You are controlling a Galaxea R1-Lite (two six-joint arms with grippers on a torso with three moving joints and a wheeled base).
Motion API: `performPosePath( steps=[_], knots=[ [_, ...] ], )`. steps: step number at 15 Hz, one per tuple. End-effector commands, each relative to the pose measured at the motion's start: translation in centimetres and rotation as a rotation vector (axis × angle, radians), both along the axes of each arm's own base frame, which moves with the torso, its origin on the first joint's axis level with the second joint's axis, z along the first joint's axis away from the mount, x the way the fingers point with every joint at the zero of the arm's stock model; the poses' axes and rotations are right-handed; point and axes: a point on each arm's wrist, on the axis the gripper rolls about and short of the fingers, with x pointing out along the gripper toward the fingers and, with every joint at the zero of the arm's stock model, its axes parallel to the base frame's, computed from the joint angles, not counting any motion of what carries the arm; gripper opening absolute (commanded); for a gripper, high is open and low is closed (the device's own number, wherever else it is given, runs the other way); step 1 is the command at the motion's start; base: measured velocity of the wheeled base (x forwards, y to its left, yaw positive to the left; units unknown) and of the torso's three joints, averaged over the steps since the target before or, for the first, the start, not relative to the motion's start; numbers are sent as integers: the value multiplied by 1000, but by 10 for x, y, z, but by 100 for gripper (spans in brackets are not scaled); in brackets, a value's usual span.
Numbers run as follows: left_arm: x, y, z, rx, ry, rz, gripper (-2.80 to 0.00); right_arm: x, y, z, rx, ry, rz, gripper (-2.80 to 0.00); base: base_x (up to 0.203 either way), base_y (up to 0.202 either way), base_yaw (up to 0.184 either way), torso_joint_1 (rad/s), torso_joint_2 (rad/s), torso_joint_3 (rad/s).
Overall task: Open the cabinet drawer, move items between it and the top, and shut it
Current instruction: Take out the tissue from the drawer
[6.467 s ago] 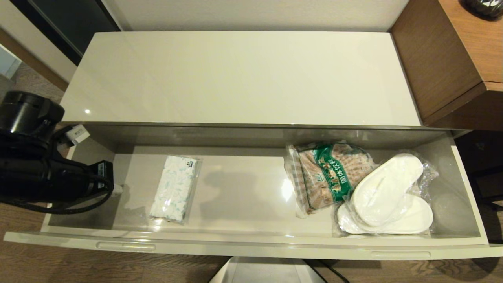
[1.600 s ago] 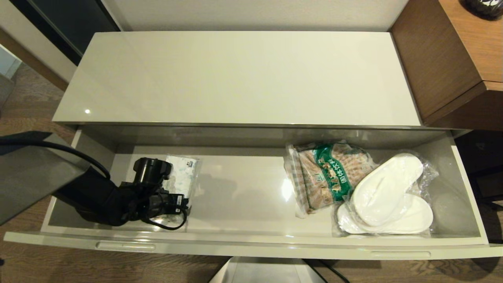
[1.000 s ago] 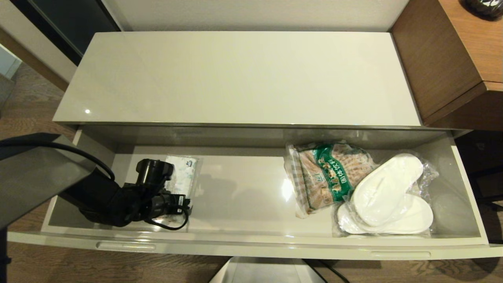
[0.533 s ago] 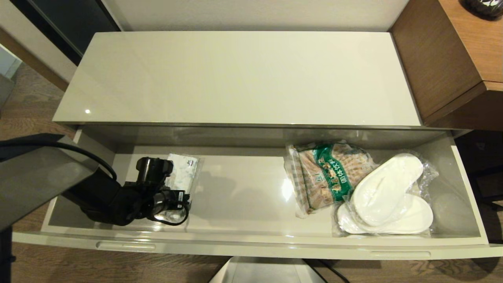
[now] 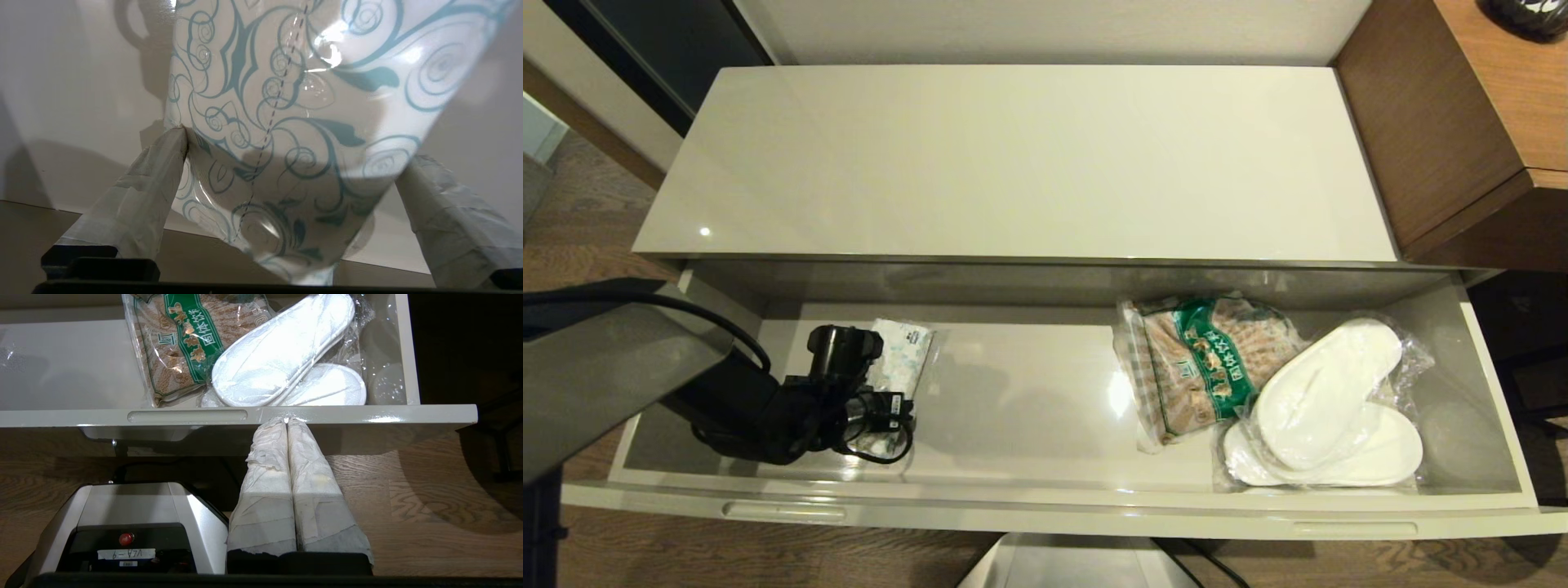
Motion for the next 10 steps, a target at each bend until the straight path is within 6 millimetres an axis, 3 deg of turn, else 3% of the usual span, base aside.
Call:
performPosePath(
  steps=[1,2,7,10],
  knots=[
    [1,0,-4,5,6,7,0,-1,0,-1,0,-12,1,-280,0,0,0,0,0,0],
    [1,0,-5,7,12,6,-280,-1,0,-1,0,-12,1,-280,0,0,0,0,0,0],
    [0,0,-6,6,14,8,-280,-1,0,-1,0,-12,1,-280,0,0,0,0,0,0],
    [0,0,7,2,-23,5,-280,-1,0,-1,0,-13,1,-280,0,0,0,0,0,0]
  ],
)
